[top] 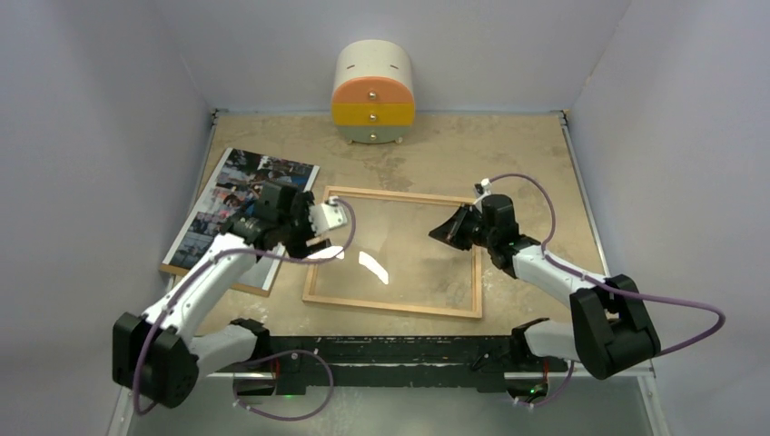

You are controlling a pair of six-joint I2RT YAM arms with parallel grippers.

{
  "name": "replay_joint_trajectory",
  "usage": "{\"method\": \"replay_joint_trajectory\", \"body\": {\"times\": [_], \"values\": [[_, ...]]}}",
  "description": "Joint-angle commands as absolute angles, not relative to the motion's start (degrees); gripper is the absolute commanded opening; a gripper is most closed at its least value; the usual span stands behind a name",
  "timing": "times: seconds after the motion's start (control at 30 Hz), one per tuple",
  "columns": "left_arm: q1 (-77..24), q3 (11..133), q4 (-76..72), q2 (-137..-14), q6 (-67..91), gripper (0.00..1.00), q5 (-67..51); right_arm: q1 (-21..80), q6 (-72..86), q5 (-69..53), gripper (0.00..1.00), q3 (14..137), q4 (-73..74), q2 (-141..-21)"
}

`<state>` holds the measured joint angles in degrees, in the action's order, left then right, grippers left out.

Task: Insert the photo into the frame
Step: Place the photo frame item in the photo frame.

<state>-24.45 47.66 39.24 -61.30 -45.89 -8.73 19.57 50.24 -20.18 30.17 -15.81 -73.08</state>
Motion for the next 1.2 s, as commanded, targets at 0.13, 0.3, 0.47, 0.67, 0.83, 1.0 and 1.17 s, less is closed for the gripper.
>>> {"method": "replay_joint_trajectory", "body": {"times": [0.13, 0.3, 0.47, 0.67, 0.83, 1.0, 1.17], "values": [[-12.33, 53.25, 30.94, -75.93, -40.23, 0.81, -14.45, 17.52, 47.90, -22.16, 0.00, 28.72, -17.24, -71.96], [-12.31, 53.20, 27.56, -79.47, -38.15, 0.81, -16.64, 15.09, 47.44, -24.15, 0.00, 27.86, -17.52, -71.55], [-12.39, 53.69, 27.56, -80.51, -37.75, 0.82, -18.54, 13.30, 46.59, -25.88, 0.00, 27.92, -16.63, -71.41], [-12.35, 52.85, 25.67, -81.42, -38.06, 0.82, -16.04, 11.85, 46.15, -28.29, 0.00, 27.80, -16.00, -72.30], [-12.39, 52.40, 23.28, -83.11, -37.30, 0.81, -11.81, 10.60, 46.14, -27.92, 0.00, 26.62, -16.48, -70.23], [-12.31, 53.39, 23.19, -84.09, -36.41, 0.80, -11.42, 10.06, 46.75, -28.09, 0.00, 25.82, -17.75, -69.83], [-12.30, 53.90, 23.59, -83.99, -36.62, 0.80, -11.50, 9.81, 47.11, -28.56, 0.00, 25.55, -18.25, -70.64]]}}
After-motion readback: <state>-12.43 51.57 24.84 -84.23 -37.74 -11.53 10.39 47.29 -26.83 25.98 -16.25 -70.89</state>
